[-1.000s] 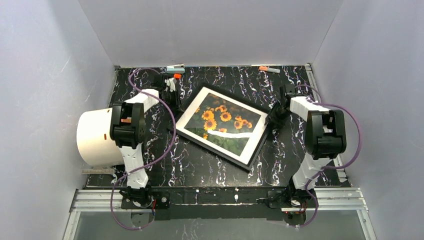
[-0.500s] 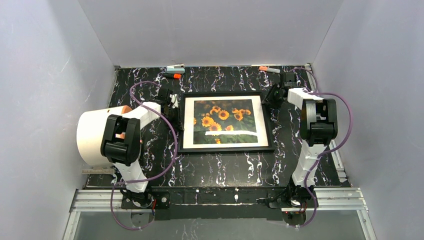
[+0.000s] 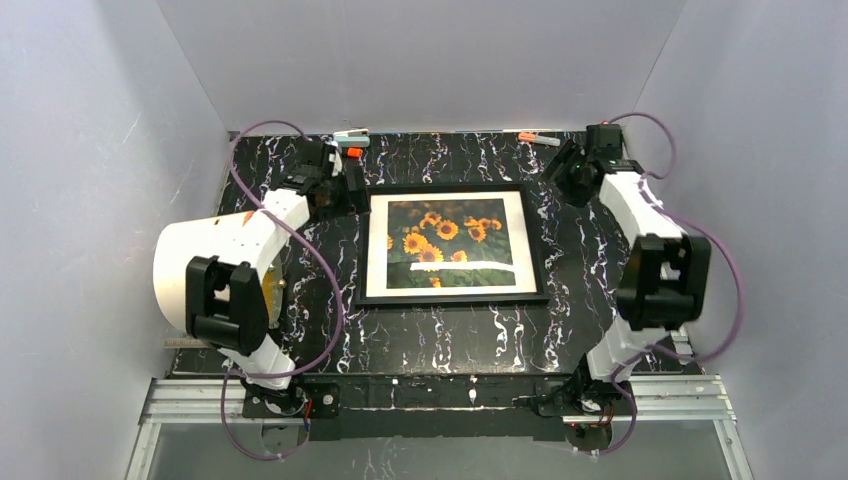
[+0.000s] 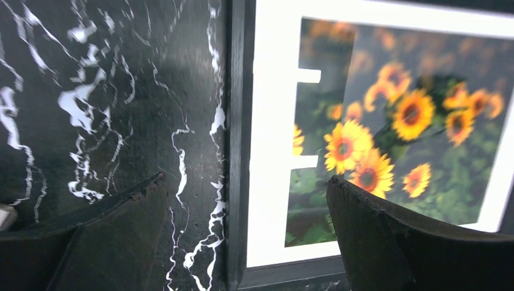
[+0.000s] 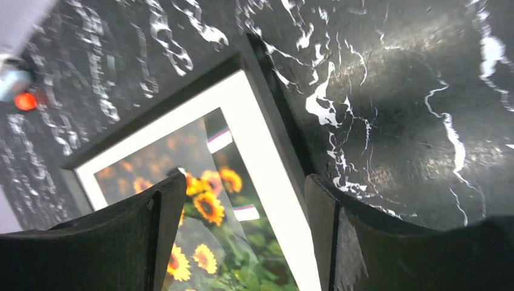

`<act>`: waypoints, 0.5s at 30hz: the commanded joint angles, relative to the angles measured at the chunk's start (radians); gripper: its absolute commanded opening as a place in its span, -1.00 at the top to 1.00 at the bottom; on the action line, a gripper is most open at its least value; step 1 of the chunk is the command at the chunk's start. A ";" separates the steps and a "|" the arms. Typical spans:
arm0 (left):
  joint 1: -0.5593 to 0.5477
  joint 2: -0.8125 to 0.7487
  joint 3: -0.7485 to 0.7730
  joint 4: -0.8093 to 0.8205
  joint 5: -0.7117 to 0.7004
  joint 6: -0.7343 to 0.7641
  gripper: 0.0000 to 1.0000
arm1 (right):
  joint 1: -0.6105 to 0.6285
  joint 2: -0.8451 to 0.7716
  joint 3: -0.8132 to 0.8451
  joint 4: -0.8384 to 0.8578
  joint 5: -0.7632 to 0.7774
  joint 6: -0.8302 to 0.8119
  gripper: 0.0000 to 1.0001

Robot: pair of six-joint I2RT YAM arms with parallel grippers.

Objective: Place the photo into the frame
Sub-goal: Reset both arms

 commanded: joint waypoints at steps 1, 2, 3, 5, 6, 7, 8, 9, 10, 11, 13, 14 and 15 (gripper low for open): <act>-0.001 -0.114 0.085 -0.059 -0.097 -0.049 -0.97 | -0.002 -0.246 -0.093 -0.002 0.111 0.042 -0.65; -0.002 -0.132 0.089 -0.057 -0.114 -0.065 -0.97 | -0.002 -0.301 -0.130 0.005 0.136 0.054 -0.67; -0.001 -0.151 0.094 -0.056 -0.126 -0.074 -0.97 | -0.002 -0.353 -0.161 0.009 0.167 0.068 -0.68; -0.002 -0.194 0.088 -0.046 -0.162 -0.089 -0.97 | -0.002 -0.457 -0.221 0.008 0.228 0.100 -0.70; -0.001 -0.217 0.089 -0.046 -0.181 -0.089 -0.97 | -0.002 -0.509 -0.241 -0.005 0.266 0.115 -0.70; -0.001 -0.241 0.087 -0.046 -0.201 -0.085 -0.97 | -0.002 -0.557 -0.257 -0.019 0.296 0.127 -0.70; -0.002 -0.269 0.085 -0.047 -0.221 -0.081 -0.97 | -0.002 -0.600 -0.268 -0.037 0.331 0.137 -0.71; -0.001 -0.297 0.079 -0.043 -0.240 -0.075 -0.97 | -0.002 -0.642 -0.274 -0.050 0.358 0.144 -0.72; -0.002 -0.329 0.073 -0.037 -0.256 -0.060 -0.97 | -0.002 -0.681 -0.279 -0.073 0.384 0.146 -0.82; -0.002 -0.372 0.068 -0.033 -0.272 -0.049 -0.97 | -0.002 -0.721 -0.282 -0.084 0.411 0.145 -0.87; -0.002 -0.435 0.052 -0.022 -0.290 -0.028 -0.97 | -0.002 -0.793 -0.278 -0.105 0.458 0.137 -0.95; -0.002 -0.467 0.044 -0.027 -0.299 -0.023 -0.97 | -0.002 -0.823 -0.269 -0.119 0.483 0.134 -0.97; -0.002 -0.499 0.036 -0.034 -0.305 -0.023 -0.97 | -0.002 -0.844 -0.256 -0.135 0.503 0.131 -0.97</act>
